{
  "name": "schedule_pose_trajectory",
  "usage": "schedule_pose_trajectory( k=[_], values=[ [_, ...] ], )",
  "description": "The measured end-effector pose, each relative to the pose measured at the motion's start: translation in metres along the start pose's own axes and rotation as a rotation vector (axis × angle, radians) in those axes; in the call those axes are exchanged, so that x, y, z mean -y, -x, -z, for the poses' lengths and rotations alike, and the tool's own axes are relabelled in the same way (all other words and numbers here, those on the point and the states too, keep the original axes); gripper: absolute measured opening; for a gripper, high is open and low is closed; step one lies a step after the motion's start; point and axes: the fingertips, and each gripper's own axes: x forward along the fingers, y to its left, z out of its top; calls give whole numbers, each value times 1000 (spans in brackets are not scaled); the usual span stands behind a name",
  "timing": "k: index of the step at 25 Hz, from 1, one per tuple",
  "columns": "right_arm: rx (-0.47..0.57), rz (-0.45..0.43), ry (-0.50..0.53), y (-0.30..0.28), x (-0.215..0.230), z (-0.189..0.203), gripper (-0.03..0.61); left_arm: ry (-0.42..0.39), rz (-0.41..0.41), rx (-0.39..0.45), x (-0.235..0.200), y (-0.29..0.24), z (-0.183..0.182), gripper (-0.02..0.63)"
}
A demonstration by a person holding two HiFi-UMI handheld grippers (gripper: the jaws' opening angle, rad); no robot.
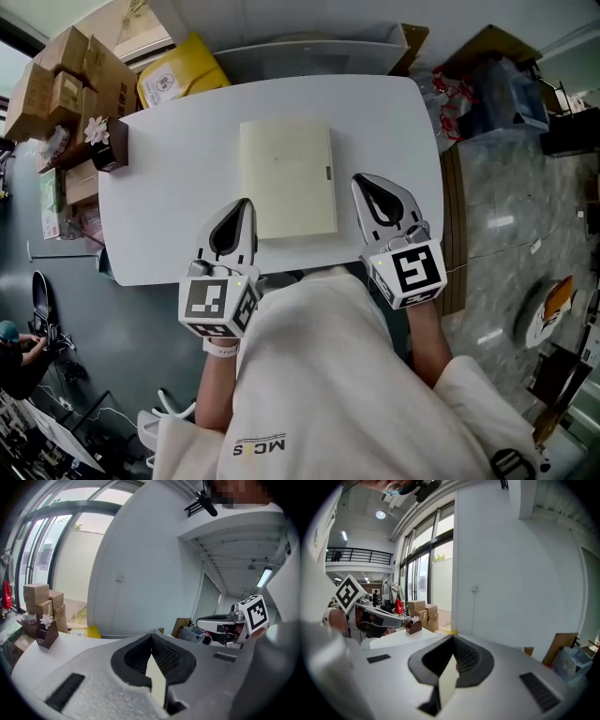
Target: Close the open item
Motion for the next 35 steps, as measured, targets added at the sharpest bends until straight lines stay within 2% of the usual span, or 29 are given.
schedule_pose_trajectory(
  k=[6, 10, 35],
  values=[
    [101, 24, -3, 27, 5, -31, 14, -6, -28, 74, -3, 19, -26, 25],
    [151, 43, 5, 37, 6, -32, 14, -8, -28, 118, -2, 26, -34, 25],
    [171, 51, -30, 51, 4, -20, 14, -30, -24, 118, 12, 31, -30, 25]
  ],
)
